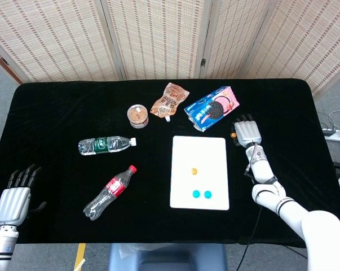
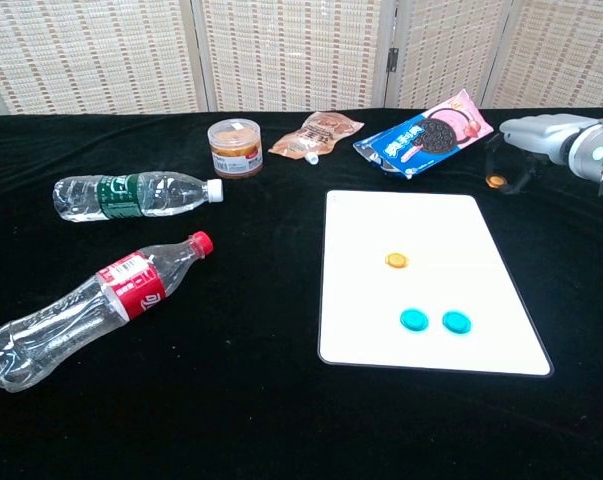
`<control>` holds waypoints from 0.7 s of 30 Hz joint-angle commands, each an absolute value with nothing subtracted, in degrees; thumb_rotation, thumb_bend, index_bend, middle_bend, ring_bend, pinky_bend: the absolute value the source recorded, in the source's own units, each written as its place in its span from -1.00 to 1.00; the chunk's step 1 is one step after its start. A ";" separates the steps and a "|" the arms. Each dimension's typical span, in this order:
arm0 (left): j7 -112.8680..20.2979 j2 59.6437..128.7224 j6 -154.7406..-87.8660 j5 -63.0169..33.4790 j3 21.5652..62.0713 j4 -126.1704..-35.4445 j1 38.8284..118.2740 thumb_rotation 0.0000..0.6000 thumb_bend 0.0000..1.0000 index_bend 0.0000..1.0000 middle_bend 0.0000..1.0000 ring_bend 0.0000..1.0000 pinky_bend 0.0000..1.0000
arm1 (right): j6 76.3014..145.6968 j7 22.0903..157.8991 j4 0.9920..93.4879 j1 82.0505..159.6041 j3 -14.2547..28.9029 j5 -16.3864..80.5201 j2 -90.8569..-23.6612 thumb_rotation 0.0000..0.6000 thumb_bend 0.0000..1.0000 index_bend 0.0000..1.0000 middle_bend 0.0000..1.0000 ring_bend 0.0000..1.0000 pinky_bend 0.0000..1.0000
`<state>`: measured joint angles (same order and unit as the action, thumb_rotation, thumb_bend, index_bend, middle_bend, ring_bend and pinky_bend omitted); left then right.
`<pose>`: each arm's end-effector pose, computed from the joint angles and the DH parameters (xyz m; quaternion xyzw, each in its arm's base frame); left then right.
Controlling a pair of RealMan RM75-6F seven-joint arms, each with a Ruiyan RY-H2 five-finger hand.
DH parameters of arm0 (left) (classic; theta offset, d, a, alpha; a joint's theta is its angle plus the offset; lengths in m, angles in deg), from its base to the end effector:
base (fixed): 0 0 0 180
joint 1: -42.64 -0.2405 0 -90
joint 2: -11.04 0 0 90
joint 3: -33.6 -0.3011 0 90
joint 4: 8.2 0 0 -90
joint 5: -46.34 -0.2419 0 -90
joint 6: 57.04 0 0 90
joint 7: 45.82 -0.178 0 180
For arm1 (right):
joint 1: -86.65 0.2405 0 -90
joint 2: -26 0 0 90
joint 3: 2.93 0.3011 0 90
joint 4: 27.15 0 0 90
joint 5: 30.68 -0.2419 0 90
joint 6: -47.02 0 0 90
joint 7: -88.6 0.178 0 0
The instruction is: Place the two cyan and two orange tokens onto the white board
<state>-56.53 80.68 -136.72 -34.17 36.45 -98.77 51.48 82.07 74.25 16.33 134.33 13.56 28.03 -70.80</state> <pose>-0.3657 0.2452 0.1058 -0.6241 -0.3803 -0.3293 0.5979 -0.2885 -0.5374 -0.0254 0.6997 -0.3921 0.2370 0.5482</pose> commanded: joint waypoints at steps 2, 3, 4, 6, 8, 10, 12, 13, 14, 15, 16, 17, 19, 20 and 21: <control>-56.78 80.51 -136.85 -34.46 36.45 -99.16 51.57 1.00 -0.49 -0.84 -0.88 -0.77 -1.00 | 89.21 74.82 36.36 129.68 10.20 34.14 -60.60 1.00 -0.03 -0.05 -0.47 -0.81 -1.00; -56.82 80.45 -136.93 -34.52 36.47 -99.31 51.58 1.00 -0.49 -0.84 -0.88 -0.77 -1.00 | 89.96 74.48 38.55 129.33 9.79 34.74 -59.69 1.00 -0.03 -0.05 -0.47 -0.81 -1.00; -56.84 80.39 -137.01 -34.58 36.49 -99.43 51.57 1.00 -0.49 -0.84 -0.88 -0.77 -1.00 | 90.67 74.16 40.58 129.02 9.38 35.36 -58.88 1.00 -0.03 -0.05 -0.47 -0.81 -1.00; -56.87 80.27 -137.19 -34.65 36.50 -99.67 51.51 1.00 -0.49 -0.84 -0.88 -0.77 -1.00 | 92.09 73.70 44.53 128.46 8.44 36.90 -57.48 1.00 -0.03 -0.05 -0.47 -0.81 -1.00; -56.91 80.17 -137.30 -34.76 36.46 -99.87 51.47 1.00 -0.49 -0.84 -0.88 -0.77 -1.00 | 93.22 73.47 47.57 128.12 7.49 38.60 -56.63 1.00 -0.03 -0.05 -0.47 -0.81 -1.00; -56.80 80.11 -137.46 -35.01 36.38 -100.02 51.42 1.00 -0.49 -0.84 -0.88 -0.77 -1.00 | 93.84 73.15 49.66 128.04 6.44 40.24 -56.31 1.00 -0.03 -0.05 -0.47 -0.81 -1.00; -56.66 80.08 -137.63 -35.18 36.33 -100.09 51.35 1.00 -0.49 -0.84 -0.88 -0.77 -1.00 | 94.13 72.72 50.86 128.11 5.53 41.55 -56.33 1.00 -0.03 -0.05 -0.47 -0.81 -1.00; -56.60 80.06 -137.69 -35.21 36.30 -100.11 51.30 1.00 -0.49 -0.84 -0.88 -0.77 -1.00 | 94.28 72.47 51.29 128.14 5.09 42.16 -56.40 1.00 -0.03 -0.05 -0.47 -0.81 -1.00; -56.54 80.02 -137.73 -35.20 36.24 -100.11 51.21 1.00 -0.49 -0.84 -0.88 -0.77 -1.00 | 94.52 72.14 51.69 128.16 4.56 42.86 -56.56 1.00 -0.03 -0.05 -0.47 -0.81 -1.00; -56.50 79.98 -137.74 -35.13 36.20 -100.10 51.14 1.00 -0.49 -0.84 -0.88 -0.77 -1.00 | 94.63 71.98 51.90 128.17 4.23 43.25 -56.69 1.00 -0.03 -0.05 -0.47 -0.81 -1.00; -56.45 79.94 -137.76 -35.05 36.18 -100.08 51.07 1.00 -0.49 -0.84 -0.88 -0.77 -1.00 | 94.73 71.83 52.02 128.19 3.96 43.54 -56.84 1.00 -0.03 -0.05 -0.47 -0.81 -1.00; -56.35 79.91 -137.80 -34.96 36.15 -100.04 50.98 1.00 -0.49 -0.84 -0.88 -0.77 -1.00 | 94.79 71.58 52.00 128.24 3.62 43.86 -57.04 1.00 -0.03 -0.05 -0.48 -0.81 -1.00; -56.18 79.90 -137.86 -34.93 36.07 -99.94 50.84 1.00 -0.49 -0.84 -0.88 -0.77 -1.00 | 94.60 70.83 51.75 128.40 3.11 43.96 -57.38 1.00 -0.03 -0.04 -0.48 -0.81 -1.00; -56.13 79.94 -137.87 -34.95 36.05 -99.88 50.81 1.00 -0.49 -0.84 -0.88 -0.77 -1.00 | 94.43 70.53 51.64 128.50 2.95 43.88 -57.56 1.00 -0.03 -0.05 -0.48 -0.81 -1.00; -56.07 79.98 -137.87 -34.98 36.02 -99.82 50.80 1.00 -0.49 -0.84 -0.88 -0.77 -1.00 | 94.28 70.24 51.55 128.59 2.80 43.81 -57.76 1.00 -0.03 -0.04 -0.48 -0.82 -1.00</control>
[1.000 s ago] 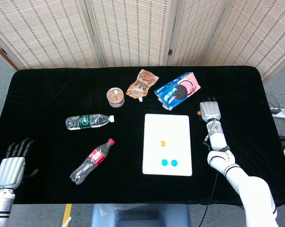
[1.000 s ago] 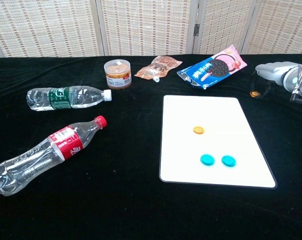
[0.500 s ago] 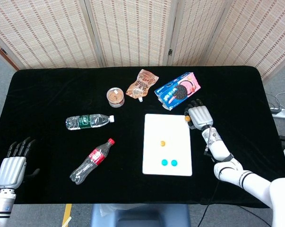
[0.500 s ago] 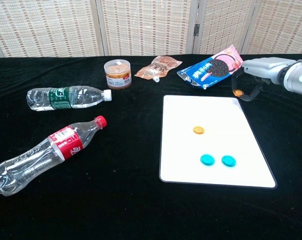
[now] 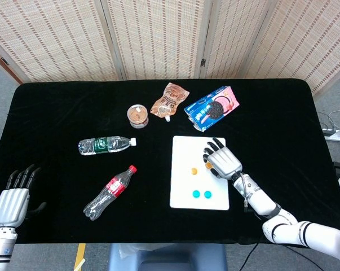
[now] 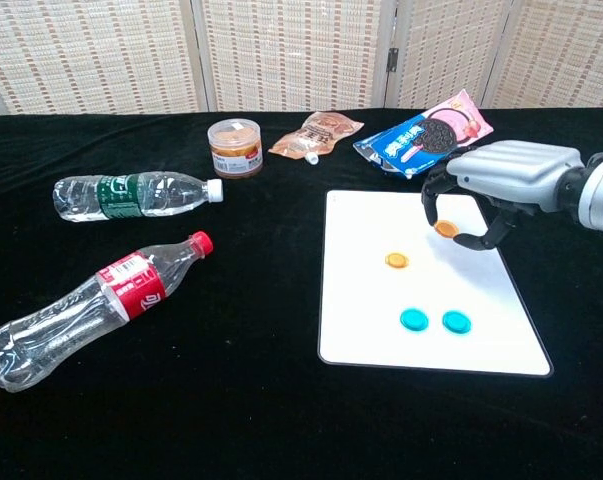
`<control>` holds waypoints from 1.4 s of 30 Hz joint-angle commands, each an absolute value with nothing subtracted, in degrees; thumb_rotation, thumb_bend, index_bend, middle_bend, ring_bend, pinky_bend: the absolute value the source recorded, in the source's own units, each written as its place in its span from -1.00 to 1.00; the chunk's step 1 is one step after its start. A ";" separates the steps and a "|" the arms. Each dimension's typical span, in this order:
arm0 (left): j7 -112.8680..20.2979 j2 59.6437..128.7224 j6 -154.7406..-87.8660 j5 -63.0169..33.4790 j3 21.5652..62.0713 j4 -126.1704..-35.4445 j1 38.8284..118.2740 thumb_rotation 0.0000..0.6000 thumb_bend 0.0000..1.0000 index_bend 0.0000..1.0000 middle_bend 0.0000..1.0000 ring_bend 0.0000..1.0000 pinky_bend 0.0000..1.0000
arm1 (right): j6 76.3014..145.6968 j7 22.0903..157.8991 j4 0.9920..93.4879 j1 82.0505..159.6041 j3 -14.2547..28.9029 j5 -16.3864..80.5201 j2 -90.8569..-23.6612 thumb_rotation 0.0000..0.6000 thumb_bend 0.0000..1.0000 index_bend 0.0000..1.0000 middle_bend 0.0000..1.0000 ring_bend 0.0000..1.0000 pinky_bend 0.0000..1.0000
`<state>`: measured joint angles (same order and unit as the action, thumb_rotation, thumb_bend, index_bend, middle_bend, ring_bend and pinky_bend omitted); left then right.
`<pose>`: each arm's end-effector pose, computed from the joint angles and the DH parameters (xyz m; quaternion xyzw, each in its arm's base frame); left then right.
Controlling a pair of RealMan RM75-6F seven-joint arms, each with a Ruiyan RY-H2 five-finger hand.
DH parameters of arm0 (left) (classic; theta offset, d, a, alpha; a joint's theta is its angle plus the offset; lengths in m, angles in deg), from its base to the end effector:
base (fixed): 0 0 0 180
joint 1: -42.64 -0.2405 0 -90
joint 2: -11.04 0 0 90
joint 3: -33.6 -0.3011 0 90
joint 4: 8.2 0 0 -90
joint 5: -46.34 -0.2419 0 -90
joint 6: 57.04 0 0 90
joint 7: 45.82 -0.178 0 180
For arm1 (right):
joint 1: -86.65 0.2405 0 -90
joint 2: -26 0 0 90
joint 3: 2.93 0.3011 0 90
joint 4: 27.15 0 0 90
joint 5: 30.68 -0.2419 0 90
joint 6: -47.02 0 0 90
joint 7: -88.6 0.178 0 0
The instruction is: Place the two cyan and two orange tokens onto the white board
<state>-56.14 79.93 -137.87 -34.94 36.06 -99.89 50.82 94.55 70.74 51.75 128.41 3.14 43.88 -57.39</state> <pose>-0.3628 0.2392 0.1101 -0.6212 -0.3805 -0.3356 0.5972 -0.2204 -0.4149 -0.0439 0.8180 -0.2891 0.2842 0.4082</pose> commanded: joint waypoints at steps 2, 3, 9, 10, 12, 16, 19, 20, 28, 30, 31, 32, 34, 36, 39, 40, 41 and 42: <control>-55.94 80.09 -137.82 -35.00 35.96 -99.68 50.77 1.00 -0.49 -0.84 -0.88 -0.77 -1.00 | 94.22 69.61 51.21 128.76 2.46 43.86 -58.36 1.00 -0.03 -0.04 -0.48 -0.82 -1.00; -55.90 80.13 -137.80 -35.00 35.95 -99.62 50.76 1.00 -0.49 -0.84 -0.88 -0.77 -1.00 | 94.14 69.38 51.06 128.82 2.31 43.83 -58.61 1.00 -0.03 -0.05 -0.48 -0.82 -1.00; -55.42 80.27 -137.73 -34.94 35.94 -99.12 50.68 1.00 -0.49 -0.84 -0.88 -0.77 -1.00 | 93.96 68.30 50.43 129.15 1.62 43.83 -59.82 1.00 -0.03 -0.05 -0.50 -0.84 -1.00; -55.34 80.30 -137.73 -34.94 35.95 -99.07 50.67 1.00 -0.49 -0.84 -0.88 -0.77 -1.00 | 93.96 68.15 50.33 129.19 1.55 43.83 -59.95 1.00 -0.03 -0.05 -0.50 -0.84 -1.00; -55.17 80.39 -137.75 -35.03 35.91 -98.90 50.63 1.00 -0.49 -0.84 -0.88 -0.77 -1.00 | 93.98 67.97 50.10 129.24 1.41 43.78 -60.23 1.00 -0.03 -0.05 -0.50 -0.83 -1.00; -54.98 80.53 -137.72 -35.01 35.90 -98.67 50.60 1.00 -0.49 -0.84 -0.88 -0.77 -1.00 | 93.90 68.03 49.88 129.31 1.28 43.63 -60.51 1.00 -0.03 -0.05 -0.50 -0.83 -1.00; -54.77 80.62 -137.74 -35.06 35.93 -98.46 50.59 1.00 -0.49 -0.84 -0.88 -0.77 -1.00 | 93.90 67.73 49.79 129.43 1.08 43.71 -60.76 1.00 -0.03 -0.05 -0.50 -0.83 -1.00; -54.70 80.64 -137.75 -35.10 35.93 -98.39 50.58 1.00 -0.49 -0.84 -0.88 -0.77 -1.00 | 93.87 67.58 49.75 129.51 1.06 43.70 -60.83 1.00 -0.03 -0.06 -0.50 -0.83 -1.00; -54.39 80.71 -137.69 -34.95 35.87 -97.95 50.41 1.00 -0.49 -0.84 -0.88 -0.77 -1.00 | 93.46 66.85 49.74 129.71 0.77 42.97 -61.06 1.00 -0.03 -0.10 -0.52 -0.85 -1.00; -54.36 80.72 -137.65 -34.95 35.88 -97.93 50.41 1.00 -0.49 -0.84 -0.88 -0.77 -1.00 | 93.48 66.76 49.87 129.70 0.71 42.87 -61.01 1.00 -0.03 -0.14 -0.52 -0.86 -1.00; -54.34 80.72 -137.66 -34.98 35.87 -97.92 50.41 1.00 -0.49 -0.84 -0.88 -0.77 -1.00 | 93.52 66.73 49.97 129.68 0.67 42.85 -60.96 1.00 -0.03 -0.17 -0.52 -0.86 -1.00; -54.33 80.73 -137.68 -35.03 35.86 -97.90 50.41 1.00 -0.49 -0.84 -0.88 -0.77 -1.00 | 93.61 66.80 50.19 129.65 0.66 42.84 -60.87 1.00 -0.03 -0.19 -0.52 -0.86 -1.00; -54.32 80.78 -137.63 -35.11 35.87 -97.89 50.46 1.00 -0.49 -0.84 -0.88 -0.77 -1.00 | 93.81 66.94 50.54 129.58 0.62 42.94 -60.66 1.00 -0.03 -0.26 -0.52 -0.86 -1.00; -54.35 80.82 -137.56 -35.14 35.89 -97.86 50.52 1.00 -0.49 -0.84 -0.88 -0.77 -1.00 | 94.17 66.97 50.98 129.47 0.58 43.12 -60.35 1.00 -0.03 -0.31 -0.52 -0.86 -1.00; -54.40 80.82 -137.49 -35.15 35.96 -97.86 50.61 1.00 -0.49 -0.84 -0.88 -0.77 -1.00 | 94.80 66.73 51.64 129.21 0.56 43.10 -59.75 1.00 -0.03 -0.37 -0.52 -0.85 -1.00; -54.39 80.82 -137.49 -35.15 36.01 -97.85 50.64 1.00 -0.49 -0.84 -0.88 -0.77 -1.00 | 95.03 66.65 51.89 129.11 0.58 43.08 -59.49 1.00 -0.03 -0.38 -0.52 -0.85 -1.00; -54.37 80.79 -137.51 -35.14 36.11 -97.87 50.69 1.00 -0.49 -0.84 -0.88 -0.77 -1.00 | 95.67 66.54 52.26 128.91 0.71 43.14 -59.10 1.00 -0.03 -0.40 -0.52 -0.85 -1.00; -54.35 80.75 -137.55 -35.15 36.20 -97.89 50.73 1.00 -0.49 -0.84 -0.88 -0.77 -1.00 | 96.43 66.45 52.59 128.66 0.91 43.18 -58.73 1.00 -0.03 -0.41 -0.52 -0.85 -1.00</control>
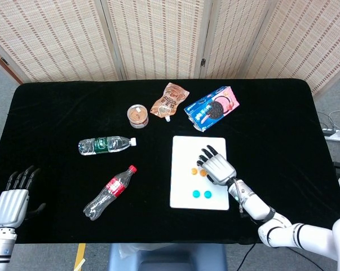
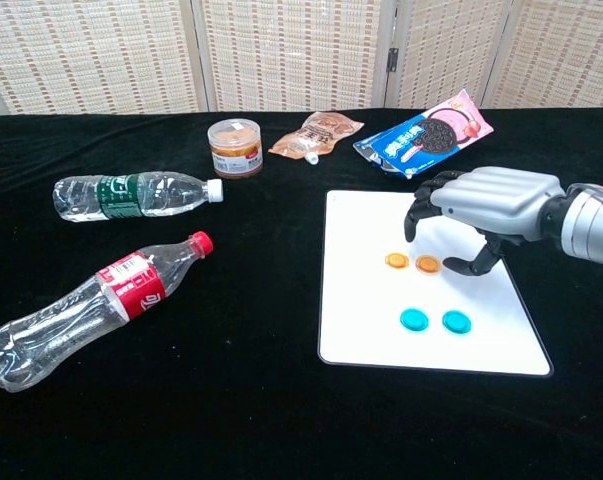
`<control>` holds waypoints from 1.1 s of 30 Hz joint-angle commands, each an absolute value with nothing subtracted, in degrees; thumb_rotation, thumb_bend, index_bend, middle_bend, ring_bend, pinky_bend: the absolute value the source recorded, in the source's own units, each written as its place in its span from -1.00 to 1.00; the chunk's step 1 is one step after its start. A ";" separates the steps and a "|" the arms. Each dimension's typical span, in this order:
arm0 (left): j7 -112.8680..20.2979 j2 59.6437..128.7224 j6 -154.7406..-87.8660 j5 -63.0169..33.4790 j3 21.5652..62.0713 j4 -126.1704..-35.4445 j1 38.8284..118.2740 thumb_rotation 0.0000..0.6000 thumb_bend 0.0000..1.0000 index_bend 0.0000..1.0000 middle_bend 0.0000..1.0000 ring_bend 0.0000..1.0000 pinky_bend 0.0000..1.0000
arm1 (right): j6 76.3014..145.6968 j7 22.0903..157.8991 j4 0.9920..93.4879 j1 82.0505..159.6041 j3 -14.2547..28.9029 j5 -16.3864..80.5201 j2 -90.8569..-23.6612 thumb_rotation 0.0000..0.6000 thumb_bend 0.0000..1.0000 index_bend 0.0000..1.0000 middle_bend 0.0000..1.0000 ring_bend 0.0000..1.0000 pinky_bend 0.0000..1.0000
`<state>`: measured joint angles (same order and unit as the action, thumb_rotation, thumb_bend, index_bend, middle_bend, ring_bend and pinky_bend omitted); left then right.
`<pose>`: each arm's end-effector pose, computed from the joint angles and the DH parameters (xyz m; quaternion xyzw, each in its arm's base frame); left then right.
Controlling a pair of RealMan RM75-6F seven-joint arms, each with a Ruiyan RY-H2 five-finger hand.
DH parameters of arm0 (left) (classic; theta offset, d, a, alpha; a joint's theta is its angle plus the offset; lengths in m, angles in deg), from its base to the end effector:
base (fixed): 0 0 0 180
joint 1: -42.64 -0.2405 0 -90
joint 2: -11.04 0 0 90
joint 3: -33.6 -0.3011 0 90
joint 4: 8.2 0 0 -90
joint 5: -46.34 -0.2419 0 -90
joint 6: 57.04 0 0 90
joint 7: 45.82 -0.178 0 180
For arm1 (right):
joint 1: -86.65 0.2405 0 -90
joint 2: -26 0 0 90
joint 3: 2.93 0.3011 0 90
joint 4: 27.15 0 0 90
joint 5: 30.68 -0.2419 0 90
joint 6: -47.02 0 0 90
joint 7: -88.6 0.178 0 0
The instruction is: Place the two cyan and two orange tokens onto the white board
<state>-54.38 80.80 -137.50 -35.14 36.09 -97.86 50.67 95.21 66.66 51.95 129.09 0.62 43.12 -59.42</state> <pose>-0.3698 0.2392 0.1070 -0.6192 -0.3854 -0.3371 0.5953 -0.2180 -0.4008 -0.0645 0.8359 -0.2683 0.2661 0.3980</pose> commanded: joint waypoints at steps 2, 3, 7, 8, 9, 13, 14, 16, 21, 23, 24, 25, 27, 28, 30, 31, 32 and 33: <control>-54.34 80.58 -137.66 -35.17 36.45 -97.94 50.86 1.00 -0.49 -0.84 -0.88 -0.77 -1.00 | 98.91 66.58 53.81 127.81 1.68 43.23 -57.51 1.00 -0.03 -0.41 -0.52 -0.85 -1.00; -54.36 80.49 -137.75 -35.15 36.59 -98.00 50.90 1.00 -0.49 -0.84 -0.88 -0.77 -1.00 | 100.16 66.73 54.48 127.30 2.07 43.19 -56.83 1.00 -0.03 -0.41 -0.52 -0.85 -1.00; -54.47 80.26 -138.12 -35.15 37.13 -98.36 51.12 1.00 -0.49 -0.84 -0.88 -0.76 -1.00 | 105.62 66.86 57.23 124.51 3.20 42.68 -53.41 1.00 -0.03 -0.43 -0.52 -0.83 -1.00; -54.72 80.23 -138.23 -35.14 37.24 -98.54 51.16 1.00 -0.49 -0.84 -0.88 -0.76 -1.00 | 107.37 67.15 58.03 123.39 3.39 42.51 -52.26 1.00 -0.03 -0.44 -0.52 -0.83 -1.00; -54.93 80.22 -138.33 -35.13 37.32 -98.69 51.19 1.00 -0.49 -0.84 -0.88 -0.76 -1.00 | 108.73 67.64 58.63 122.46 3.52 42.38 -51.43 1.00 -0.03 -0.47 -0.52 -0.83 -1.00; -55.96 80.27 -138.59 -35.20 37.59 -99.66 51.40 1.00 -0.49 -0.84 -0.88 -0.76 -1.00 | 114.15 71.60 61.74 117.63 3.51 41.70 -47.23 1.00 -0.03 -0.59 -0.57 -0.84 -1.00; -56.09 80.27 -138.56 -35.22 37.62 -99.87 51.47 1.00 -0.49 -0.84 -0.88 -0.76 -1.00 | 115.20 72.61 62.30 116.54 3.34 41.72 -46.33 1.00 -0.03 -0.63 -0.59 -0.85 -1.00; -56.36 80.23 -138.45 -35.23 37.69 -100.39 51.63 1.00 -0.49 -0.84 -0.88 -0.76 -1.00 | 117.44 75.42 63.33 113.99 2.63 42.29 -44.32 1.00 -0.03 -0.69 -0.63 -0.90 -1.00; -57.78 80.10 -139.01 -35.44 37.81 -101.94 51.68 1.00 -0.49 -0.84 -0.88 -0.75 -1.00 | 122.28 82.83 64.89 108.26 0.54 44.64 -40.98 1.00 -0.03 -0.86 -0.82 -0.99 -1.00; -58.30 80.00 -139.40 -35.83 37.73 -102.82 51.62 1.00 -0.49 -0.84 -0.88 -0.75 -1.00 | 124.36 86.11 65.22 105.96 -0.47 46.20 -40.13 1.00 -0.03 -0.89 -0.87 -1.00 -1.00; -58.50 79.92 -139.53 -35.93 37.68 -103.21 51.57 1.00 -0.49 -0.84 -0.88 -0.75 -1.00 | 125.00 87.52 65.30 105.14 -0.94 46.95 -39.82 1.00 -0.03 -0.90 -0.89 -1.00 -1.00; -58.77 79.82 -139.71 -36.06 37.60 -103.71 51.49 1.00 -0.49 -0.84 -0.88 -0.75 -1.00 | 125.92 89.12 65.34 104.08 -1.43 47.79 -39.51 1.00 -0.03 -0.91 -0.90 -1.00 -1.00; -59.13 79.69 -140.09 -36.28 37.43 -104.41 51.27 1.00 -0.49 -0.84 -0.88 -0.75 -1.00 | 127.31 90.55 65.27 102.61 -2.15 48.98 -39.21 1.00 -0.03 -0.91 -0.91 -1.00 -1.00; -59.33 79.55 -140.34 -36.42 37.27 -104.84 51.08 1.00 -0.49 -0.84 -0.88 -0.75 -1.00 | 128.17 91.07 65.33 101.68 -2.65 49.74 -39.00 1.00 -0.03 -0.91 -0.91 -1.00 -1.00; -59.48 79.34 -140.86 -36.49 37.13 -105.43 50.72 1.00 -0.49 -0.84 -0.88 -0.75 -1.00 | 129.43 91.60 65.60 100.35 -3.27 50.67 -38.80 1.00 -0.03 -0.92 -0.91 -1.00 -1.00; -59.55 79.26 -141.25 -36.53 37.06 -105.68 50.46 1.00 -0.49 -0.84 -0.88 -0.75 -1.00 | 130.05 91.77 65.84 99.52 -3.74 51.21 -38.64 1.00 -0.03 -0.92 -0.91 -1.00 -1.00; -59.62 79.26 -141.58 -36.51 37.02 -105.82 50.24 1.00 -0.49 -0.84 -0.88 -0.75 -1.00 | 130.60 91.84 65.99 98.92 -4.03 51.63 -38.56 1.00 -0.03 -0.92 -0.91 -1.00 -1.00; -59.74 79.28 -141.87 -36.53 36.97 -105.94 50.05 1.00 -0.49 -0.84 -0.88 -0.75 -1.00 | 131.18 91.85 66.12 98.34 -4.24 52.01 -38.52 1.00 -0.03 -0.92 -0.91 -1.00 -1.00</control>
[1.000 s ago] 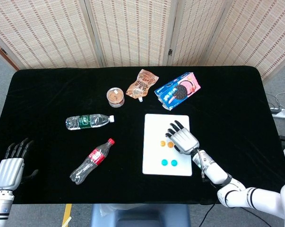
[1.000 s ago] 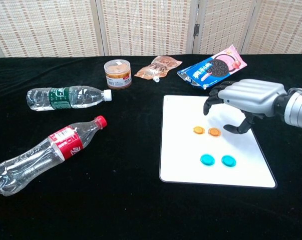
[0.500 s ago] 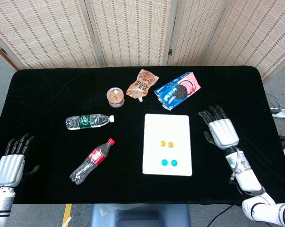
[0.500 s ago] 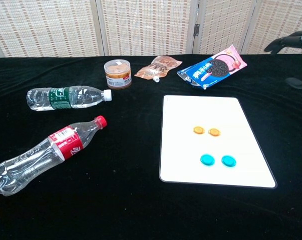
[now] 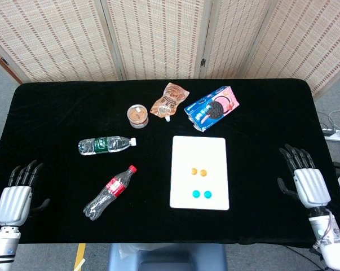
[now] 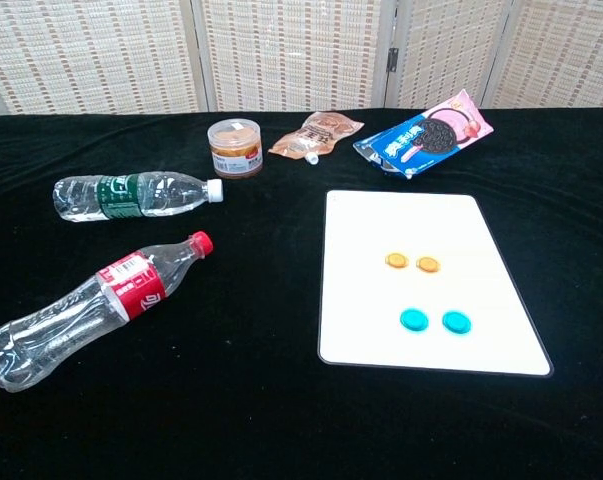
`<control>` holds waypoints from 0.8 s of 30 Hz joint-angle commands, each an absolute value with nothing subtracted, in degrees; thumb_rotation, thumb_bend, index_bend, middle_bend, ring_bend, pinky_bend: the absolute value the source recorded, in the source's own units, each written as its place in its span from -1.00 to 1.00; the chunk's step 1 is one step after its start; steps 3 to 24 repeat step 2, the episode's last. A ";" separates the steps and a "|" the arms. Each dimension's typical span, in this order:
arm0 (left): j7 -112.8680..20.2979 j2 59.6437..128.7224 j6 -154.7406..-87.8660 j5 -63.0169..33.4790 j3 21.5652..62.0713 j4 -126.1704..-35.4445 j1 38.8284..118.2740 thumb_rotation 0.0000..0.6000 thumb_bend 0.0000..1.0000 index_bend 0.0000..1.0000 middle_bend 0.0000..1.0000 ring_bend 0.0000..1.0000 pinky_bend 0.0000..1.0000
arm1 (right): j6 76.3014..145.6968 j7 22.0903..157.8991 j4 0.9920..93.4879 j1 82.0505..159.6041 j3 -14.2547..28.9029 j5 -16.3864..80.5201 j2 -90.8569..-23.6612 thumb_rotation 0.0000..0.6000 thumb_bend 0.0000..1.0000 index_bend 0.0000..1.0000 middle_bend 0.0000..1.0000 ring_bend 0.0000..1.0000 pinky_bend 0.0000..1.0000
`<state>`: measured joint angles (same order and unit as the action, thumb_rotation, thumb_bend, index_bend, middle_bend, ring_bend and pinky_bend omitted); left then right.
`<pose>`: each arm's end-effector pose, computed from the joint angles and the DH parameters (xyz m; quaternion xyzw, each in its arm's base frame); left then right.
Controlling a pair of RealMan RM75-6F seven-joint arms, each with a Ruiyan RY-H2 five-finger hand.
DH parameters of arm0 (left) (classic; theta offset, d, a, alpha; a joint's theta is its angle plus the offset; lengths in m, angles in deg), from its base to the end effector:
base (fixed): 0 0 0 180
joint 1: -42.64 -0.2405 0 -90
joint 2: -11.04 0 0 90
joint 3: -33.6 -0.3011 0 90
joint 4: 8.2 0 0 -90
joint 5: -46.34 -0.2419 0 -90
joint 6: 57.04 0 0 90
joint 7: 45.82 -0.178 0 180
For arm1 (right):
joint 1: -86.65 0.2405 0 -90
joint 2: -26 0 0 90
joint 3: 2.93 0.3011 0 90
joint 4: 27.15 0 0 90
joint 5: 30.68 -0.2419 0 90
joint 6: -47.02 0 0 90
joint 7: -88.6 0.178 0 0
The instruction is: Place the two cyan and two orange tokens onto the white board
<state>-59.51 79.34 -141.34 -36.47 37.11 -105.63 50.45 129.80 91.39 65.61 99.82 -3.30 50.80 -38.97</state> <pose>-0.3317 0.2386 0.1162 -0.6095 -0.3648 -0.3694 0.5991 -0.3478 -0.2590 0.1322 0.6044 -0.4097 0.4068 0.5489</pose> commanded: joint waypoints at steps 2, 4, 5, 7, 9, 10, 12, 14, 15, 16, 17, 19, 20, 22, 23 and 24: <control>-60.07 79.42 -142.47 -36.70 36.82 -106.09 49.67 1.00 -0.49 -0.84 -0.88 -0.75 -1.00 | 132.61 91.82 66.43 97.10 -4.54 52.90 -38.47 1.00 -0.03 -0.92 -0.91 -1.00 -1.00; -60.07 79.42 -142.47 -36.70 36.82 -106.09 49.67 1.00 -0.49 -0.84 -0.88 -0.75 -1.00 | 132.61 91.82 66.43 97.10 -4.54 52.90 -38.47 1.00 -0.03 -0.92 -0.91 -1.00 -1.00; -60.07 79.42 -142.47 -36.70 36.82 -106.09 49.67 1.00 -0.49 -0.84 -0.88 -0.75 -1.00 | 132.61 91.82 66.43 97.10 -4.54 52.90 -38.47 1.00 -0.03 -0.92 -0.91 -1.00 -1.00; -60.07 79.42 -142.47 -36.70 36.82 -106.09 49.67 1.00 -0.49 -0.84 -0.88 -0.75 -1.00 | 132.61 91.82 66.43 97.10 -4.54 52.90 -38.47 1.00 -0.03 -0.92 -0.91 -1.00 -1.00; -60.07 79.42 -142.47 -36.70 36.82 -106.09 49.67 1.00 -0.49 -0.84 -0.88 -0.75 -1.00 | 132.61 91.82 66.43 97.10 -4.54 52.90 -38.47 1.00 -0.03 -0.92 -0.91 -1.00 -1.00; -60.07 79.42 -142.47 -36.70 36.82 -106.09 49.67 1.00 -0.49 -0.84 -0.88 -0.75 -1.00 | 132.61 91.82 66.43 97.10 -4.54 52.90 -38.47 1.00 -0.03 -0.92 -0.91 -1.00 -1.00; -60.07 79.42 -142.47 -36.70 36.82 -106.09 49.67 1.00 -0.49 -0.84 -0.88 -0.75 -1.00 | 132.61 91.82 66.43 97.10 -4.54 52.90 -38.47 1.00 -0.03 -0.92 -0.91 -1.00 -1.00; -60.07 79.42 -142.47 -36.70 36.82 -106.09 49.67 1.00 -0.49 -0.84 -0.88 -0.75 -1.00 | 132.61 91.82 66.43 97.10 -4.54 52.90 -38.47 1.00 -0.03 -0.92 -0.91 -1.00 -1.00; -60.07 79.42 -142.47 -36.70 36.82 -106.09 49.67 1.00 -0.49 -0.84 -0.88 -0.75 -1.00 | 132.61 91.82 66.43 97.10 -4.54 52.90 -38.47 1.00 -0.03 -0.92 -0.91 -1.00 -1.00; -60.07 79.42 -142.47 -36.70 36.82 -106.09 49.67 1.00 -0.49 -0.84 -0.88 -0.75 -1.00 | 132.61 91.82 66.43 97.10 -4.54 52.90 -38.47 1.00 -0.03 -0.92 -0.91 -1.00 -1.00; -60.07 79.42 -142.47 -36.70 36.82 -106.09 49.67 1.00 -0.49 -0.84 -0.88 -0.75 -1.00 | 132.61 91.82 66.43 97.10 -4.54 52.90 -38.47 1.00 -0.03 -0.92 -0.91 -1.00 -1.00; -60.07 79.42 -142.47 -36.70 36.82 -106.09 49.67 1.00 -0.49 -0.84 -0.88 -0.75 -1.00 | 132.61 91.82 66.43 97.10 -4.54 52.90 -38.47 1.00 -0.03 -0.92 -0.91 -1.00 -1.00; -60.07 79.42 -142.47 -36.70 36.82 -106.09 49.67 1.00 -0.49 -0.84 -0.88 -0.75 -1.00 | 132.61 91.82 66.43 97.10 -4.54 52.90 -38.47 1.00 -0.03 -0.92 -0.91 -1.00 -1.00; -60.07 79.42 -142.47 -36.70 36.82 -106.09 49.67 1.00 -0.49 -0.84 -0.88 -0.75 -1.00 | 132.61 91.82 66.43 97.10 -4.54 52.90 -38.47 1.00 -0.03 -0.92 -0.91 -1.00 -1.00; -60.07 79.42 -142.47 -36.70 36.82 -106.09 49.67 1.00 -0.49 -0.84 -0.88 -0.75 -1.00 | 132.61 91.82 66.43 97.10 -4.54 52.90 -38.47 1.00 -0.03 -0.92 -0.91 -1.00 -1.00; -60.07 79.42 -142.47 -36.70 36.82 -106.09 49.67 1.00 -0.49 -0.84 -0.88 -0.75 -1.00 | 132.61 91.82 66.43 97.10 -4.54 52.90 -38.47 1.00 -0.03 -0.92 -0.91 -1.00 -1.00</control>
